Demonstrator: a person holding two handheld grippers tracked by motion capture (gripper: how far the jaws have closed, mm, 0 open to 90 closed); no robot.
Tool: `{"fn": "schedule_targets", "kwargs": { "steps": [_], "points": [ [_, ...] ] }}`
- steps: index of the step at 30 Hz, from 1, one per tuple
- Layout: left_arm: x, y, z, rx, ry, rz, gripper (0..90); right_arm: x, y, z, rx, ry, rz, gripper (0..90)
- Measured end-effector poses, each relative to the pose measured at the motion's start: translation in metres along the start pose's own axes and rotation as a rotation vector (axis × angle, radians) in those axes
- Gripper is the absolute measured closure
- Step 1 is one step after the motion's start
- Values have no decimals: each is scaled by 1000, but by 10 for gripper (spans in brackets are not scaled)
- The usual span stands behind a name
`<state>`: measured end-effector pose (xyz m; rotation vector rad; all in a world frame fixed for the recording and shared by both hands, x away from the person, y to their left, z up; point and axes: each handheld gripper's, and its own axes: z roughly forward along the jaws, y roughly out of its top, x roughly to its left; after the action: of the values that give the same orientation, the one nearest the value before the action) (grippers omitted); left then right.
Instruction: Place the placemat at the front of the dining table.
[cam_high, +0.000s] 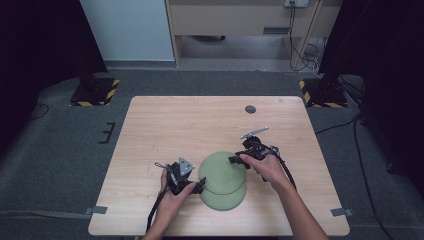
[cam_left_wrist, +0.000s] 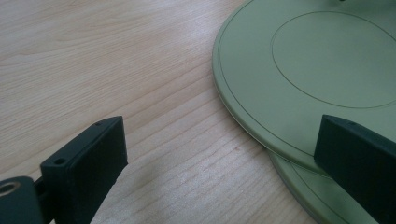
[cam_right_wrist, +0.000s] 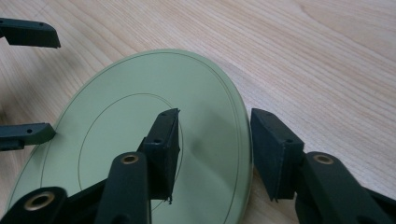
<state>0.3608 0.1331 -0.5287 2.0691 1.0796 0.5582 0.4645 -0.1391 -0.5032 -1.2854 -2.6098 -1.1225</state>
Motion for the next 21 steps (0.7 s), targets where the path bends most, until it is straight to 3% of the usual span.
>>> {"fn": "schedule_targets", "kwargs": {
  "steps": [8, 21],
  "points": [
    [0, 0, 0, 0, 1, 0, 19, -2, 2, -6, -20, 8, 11, 644],
    [0, 0, 0, -1, 1, -1, 15, -1, 4, -13, -47, 39, 10, 707]
  ]
}}
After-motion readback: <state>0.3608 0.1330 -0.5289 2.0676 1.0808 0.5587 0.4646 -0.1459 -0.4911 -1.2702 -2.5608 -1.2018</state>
